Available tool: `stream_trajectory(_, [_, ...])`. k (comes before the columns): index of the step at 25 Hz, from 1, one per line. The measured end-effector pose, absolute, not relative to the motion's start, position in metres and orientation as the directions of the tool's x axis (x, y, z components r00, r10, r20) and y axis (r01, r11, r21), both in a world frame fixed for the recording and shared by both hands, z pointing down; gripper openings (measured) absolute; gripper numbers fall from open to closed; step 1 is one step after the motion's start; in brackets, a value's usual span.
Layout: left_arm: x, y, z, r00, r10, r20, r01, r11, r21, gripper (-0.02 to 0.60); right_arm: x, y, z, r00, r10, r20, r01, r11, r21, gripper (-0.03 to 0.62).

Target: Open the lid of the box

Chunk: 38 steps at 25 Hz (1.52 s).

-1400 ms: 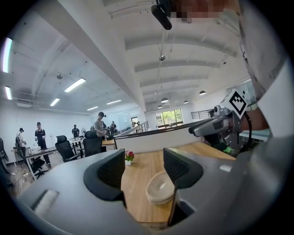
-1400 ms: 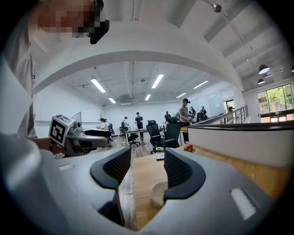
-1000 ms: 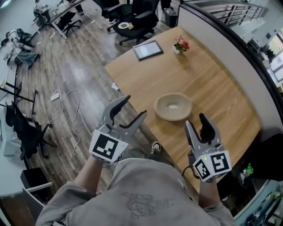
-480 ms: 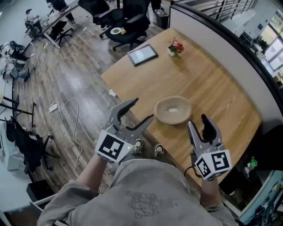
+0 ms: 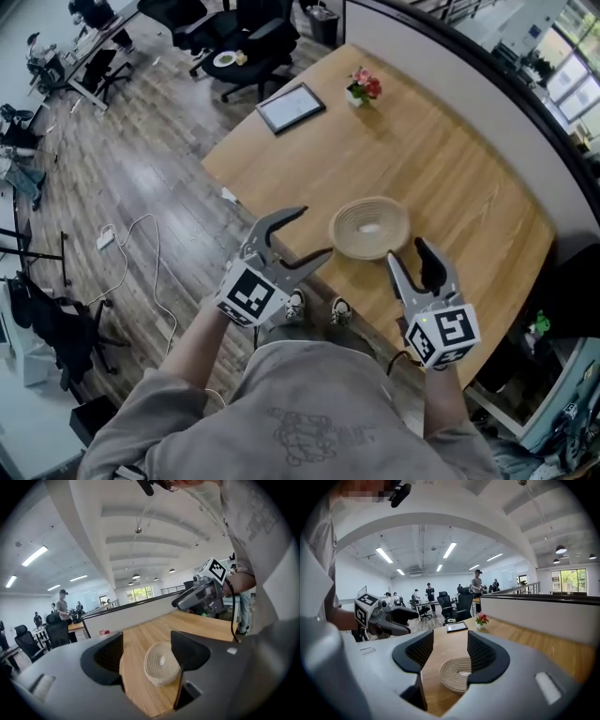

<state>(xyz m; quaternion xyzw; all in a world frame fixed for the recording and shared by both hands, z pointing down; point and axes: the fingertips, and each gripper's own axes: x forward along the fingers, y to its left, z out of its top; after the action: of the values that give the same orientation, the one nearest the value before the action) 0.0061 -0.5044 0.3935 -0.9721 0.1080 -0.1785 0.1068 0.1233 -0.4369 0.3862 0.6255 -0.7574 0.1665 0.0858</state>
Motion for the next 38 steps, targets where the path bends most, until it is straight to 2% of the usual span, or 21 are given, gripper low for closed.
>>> stream_trajectory(4, [0.005,-0.516,0.441,0.910,-0.191,0.368,-0.161,-0.981,-0.111,0.319,0.111,-0.444,0.414,-0.201,-0.894,0.402,-0.977,0.151,-0.152,0.212])
stream_trajectory(8, [0.010,-0.527,0.481,0.893,-0.146,0.426,-0.107,-0.988,-0.113,0.324,0.105,-0.454,0.439,-0.201,-0.875,0.440,-0.977,0.147,-0.154,0.212])
stream_trajectory(10, [0.012,-0.529,0.506,0.878,-0.118,0.464,-0.074,-0.991,-0.112,0.356,0.100,-0.459,0.454,-0.201,-0.865,0.459,-0.979,0.161,-0.125,0.212])
stream_trajectory(12, [0.010,-0.529,0.532,0.860,-0.096,0.501,-0.047,-0.993,-0.110,0.357,0.092,-0.465,0.466,-0.201,-0.861,0.467,-0.980,0.178,-0.094,0.212])
stream_trajectory(20, [0.019,-0.531,0.615,0.808,-0.018,0.588,0.024,-0.998,-0.062,0.357,0.079,-0.484,0.519,-0.228,-0.831,0.507,-0.972,0.169,-0.161,0.212])
stream_trajectory(31, [0.038,-0.527,0.675,0.781,0.050,0.622,0.066,-0.998,-0.003,0.359,0.084,-0.492,0.572,-0.221,-0.793,0.567,-0.972,0.131,-0.196,0.212])
stream_trajectory(38, [0.057,-0.523,0.685,0.781,0.091,0.617,0.107,-0.994,0.011,0.360,0.060,-0.498,0.585,-0.352,-0.735,0.580,-0.936,0.254,-0.245,0.212])
